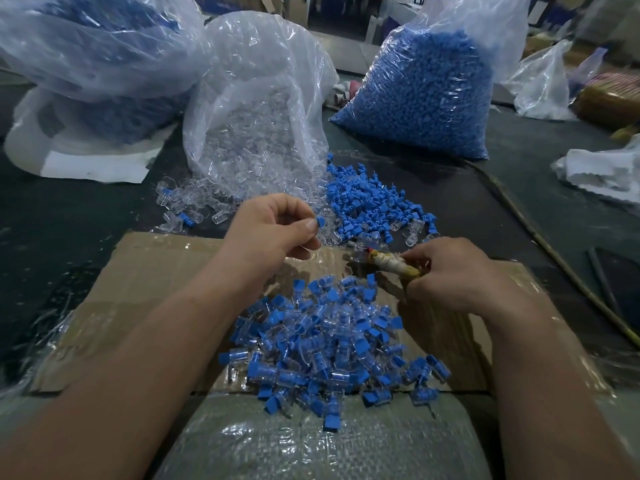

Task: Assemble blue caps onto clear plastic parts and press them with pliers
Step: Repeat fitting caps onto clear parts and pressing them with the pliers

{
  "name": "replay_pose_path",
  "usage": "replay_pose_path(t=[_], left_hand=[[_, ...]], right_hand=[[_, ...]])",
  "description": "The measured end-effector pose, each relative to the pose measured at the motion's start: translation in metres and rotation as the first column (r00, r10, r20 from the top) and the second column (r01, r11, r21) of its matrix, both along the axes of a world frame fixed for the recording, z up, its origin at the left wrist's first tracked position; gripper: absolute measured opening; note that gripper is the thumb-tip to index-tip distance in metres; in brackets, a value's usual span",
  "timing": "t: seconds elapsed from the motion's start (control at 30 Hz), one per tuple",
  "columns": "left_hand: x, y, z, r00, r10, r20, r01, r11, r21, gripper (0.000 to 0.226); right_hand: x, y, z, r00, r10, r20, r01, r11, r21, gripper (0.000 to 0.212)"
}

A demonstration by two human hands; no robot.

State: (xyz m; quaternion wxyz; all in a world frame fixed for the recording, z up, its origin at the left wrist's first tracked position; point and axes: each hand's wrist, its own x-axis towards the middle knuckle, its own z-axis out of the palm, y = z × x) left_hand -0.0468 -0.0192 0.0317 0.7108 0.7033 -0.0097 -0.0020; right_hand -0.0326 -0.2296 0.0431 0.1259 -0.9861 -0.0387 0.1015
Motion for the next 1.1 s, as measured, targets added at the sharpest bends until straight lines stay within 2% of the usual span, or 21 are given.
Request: replay_pose_path(t=[0.13,0.23,0.37,0.43,0.53,0.77,1.1], left_hand=[[0.0,-0.001,0.001,1.0,-0.002,-0.003,0.002,1.0,-0.004,0.015],[-0.001,-0.001,0.002,1.0,0.003,-0.002,-0.003,1.0,-0.019,0.015],[-0.001,-0.001,0.003,0.999,0.034,0.014,-0.034,0.999,-0.037,0.016],[-0.001,-0.001,0.003,0.998,0.056,0.022,-0.055,0.998,-0.043,0.016],[-0.001,-0.002,0.003,0.995,0.083,0.046,-0.081,0.996,-0.039,0.016],[-0.001,-0.004,0.002,0.986,0.111,0.126,-0.112,0.994,0.004,0.019],[0.0,-0.004,0.0,0.979,0.117,0.166,-0.123,0.992,0.023,0.02]], right_hand=[[0.002,0.002,-0.004,0.999,0.013,0.036,-0.011,0.998,-0.054,0.019],[0.003,-0.001,-0.006,0.987,0.063,0.149,-0.057,0.997,-0.045,0.014],[0.003,0.001,-0.005,0.926,0.06,0.372,-0.105,0.989,0.103,0.029],[-0.001,0.006,-0.005,0.903,0.03,0.428,-0.119,0.976,0.184,0.032],[-0.005,0.014,-0.006,0.901,0.04,0.432,-0.165,0.952,0.257,0.033],[-0.007,0.026,-0.009,0.91,0.159,0.382,-0.268,0.93,0.251,0.036],[-0.006,0.026,-0.011,0.925,0.186,0.332,-0.277,0.926,0.255,0.035]])
